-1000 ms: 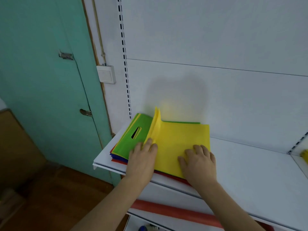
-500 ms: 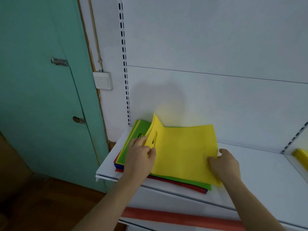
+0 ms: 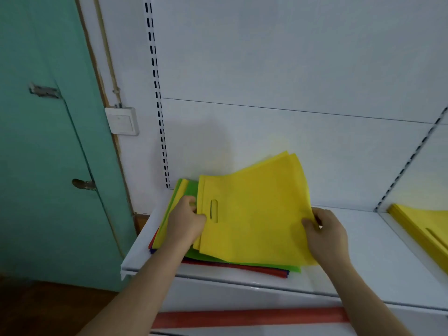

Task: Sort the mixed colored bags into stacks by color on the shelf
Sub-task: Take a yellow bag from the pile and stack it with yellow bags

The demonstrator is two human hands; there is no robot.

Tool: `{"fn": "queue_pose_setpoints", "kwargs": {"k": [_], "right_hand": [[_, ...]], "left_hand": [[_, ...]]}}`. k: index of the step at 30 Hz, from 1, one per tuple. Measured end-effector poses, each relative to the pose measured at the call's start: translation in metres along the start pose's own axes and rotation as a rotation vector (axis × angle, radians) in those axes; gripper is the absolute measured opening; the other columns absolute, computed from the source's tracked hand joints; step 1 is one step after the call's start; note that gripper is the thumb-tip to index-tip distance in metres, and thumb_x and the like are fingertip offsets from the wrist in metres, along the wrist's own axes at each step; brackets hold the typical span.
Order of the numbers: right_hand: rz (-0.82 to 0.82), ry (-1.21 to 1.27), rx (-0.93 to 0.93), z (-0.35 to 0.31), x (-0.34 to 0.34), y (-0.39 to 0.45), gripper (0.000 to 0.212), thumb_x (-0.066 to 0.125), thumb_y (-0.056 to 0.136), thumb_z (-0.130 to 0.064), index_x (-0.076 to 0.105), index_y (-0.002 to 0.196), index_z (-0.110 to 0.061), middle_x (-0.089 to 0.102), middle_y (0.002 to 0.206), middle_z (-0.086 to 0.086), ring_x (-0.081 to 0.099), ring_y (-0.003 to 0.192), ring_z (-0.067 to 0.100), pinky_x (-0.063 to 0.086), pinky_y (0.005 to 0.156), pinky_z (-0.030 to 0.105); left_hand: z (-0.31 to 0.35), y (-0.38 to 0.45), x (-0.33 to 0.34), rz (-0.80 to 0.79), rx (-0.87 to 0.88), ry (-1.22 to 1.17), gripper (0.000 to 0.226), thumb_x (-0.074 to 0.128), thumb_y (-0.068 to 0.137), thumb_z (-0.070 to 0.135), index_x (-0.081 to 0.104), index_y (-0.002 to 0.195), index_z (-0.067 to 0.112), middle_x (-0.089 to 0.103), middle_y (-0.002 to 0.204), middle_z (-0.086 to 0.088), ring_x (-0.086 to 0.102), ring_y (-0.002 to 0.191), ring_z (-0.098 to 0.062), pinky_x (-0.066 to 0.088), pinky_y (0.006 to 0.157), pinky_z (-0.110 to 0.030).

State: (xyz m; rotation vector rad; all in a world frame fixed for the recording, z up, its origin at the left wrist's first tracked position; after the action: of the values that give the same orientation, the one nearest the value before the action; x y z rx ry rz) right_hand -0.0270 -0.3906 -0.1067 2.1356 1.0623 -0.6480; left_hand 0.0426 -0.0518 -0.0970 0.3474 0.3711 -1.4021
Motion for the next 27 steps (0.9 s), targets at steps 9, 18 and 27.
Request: {"fn": "queue_pose_setpoints", "kwargs": {"k": [9, 18, 27], "right_hand": [[0.212, 0.367, 0.021, -0.013, -0.021, -0.015, 0.018, 0.063, 0.099, -0.051, 0.057, 0.098, -0.034, 0.062, 0.084, -0.01, 0.059, 0.078, 0.009, 0.04, 0.06, 0.034], [0.111, 0.407, 0.046, -0.011, -0.011, -0.029, 0.019, 0.052, 0.109, -0.03, 0.056, 0.126, -0.037, 0.068, 0.104, -0.023, 0.066, 0.095, 0.01, 0.051, 0.073, 0.039], [0.407, 0.421, 0.063, -0.008, -0.061, -0.062, 0.037, 0.061, 0.104, -0.025, 0.05, 0.136, -0.041, 0.066, 0.11, -0.02, 0.066, 0.1, 0.004, 0.055, 0.078, 0.029]], "left_hand": [[0.035, 0.0, -0.007, 0.107, 0.285, -0.262, 0.033, 0.065, 0.1, 0.012, 0.061, 0.118, 0.04, 0.075, 0.108, 0.018, 0.067, 0.096, 0.007, 0.05, 0.075, -0.016], [0.016, -0.001, 0.014, -0.063, 0.252, -0.249, 0.022, 0.048, 0.111, 0.037, 0.063, 0.107, 0.053, 0.071, 0.105, 0.005, 0.058, 0.082, -0.007, 0.046, 0.078, -0.035], [0.046, -0.023, 0.041, -0.087, 0.364, -0.27, 0.029, 0.038, 0.114, 0.031, 0.063, 0.116, 0.017, 0.067, 0.106, 0.02, 0.058, 0.082, 0.015, 0.04, 0.066, -0.006]]}}
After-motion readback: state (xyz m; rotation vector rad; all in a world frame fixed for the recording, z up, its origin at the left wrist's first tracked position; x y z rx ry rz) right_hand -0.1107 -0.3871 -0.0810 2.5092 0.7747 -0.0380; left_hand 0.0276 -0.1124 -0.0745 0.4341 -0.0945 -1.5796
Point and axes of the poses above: each hand's wrist, its own y-axis towards the middle knuckle, its own x-axis out of the palm, z = x × y, the point moved 1 cm from there along y, towards the middle knuckle
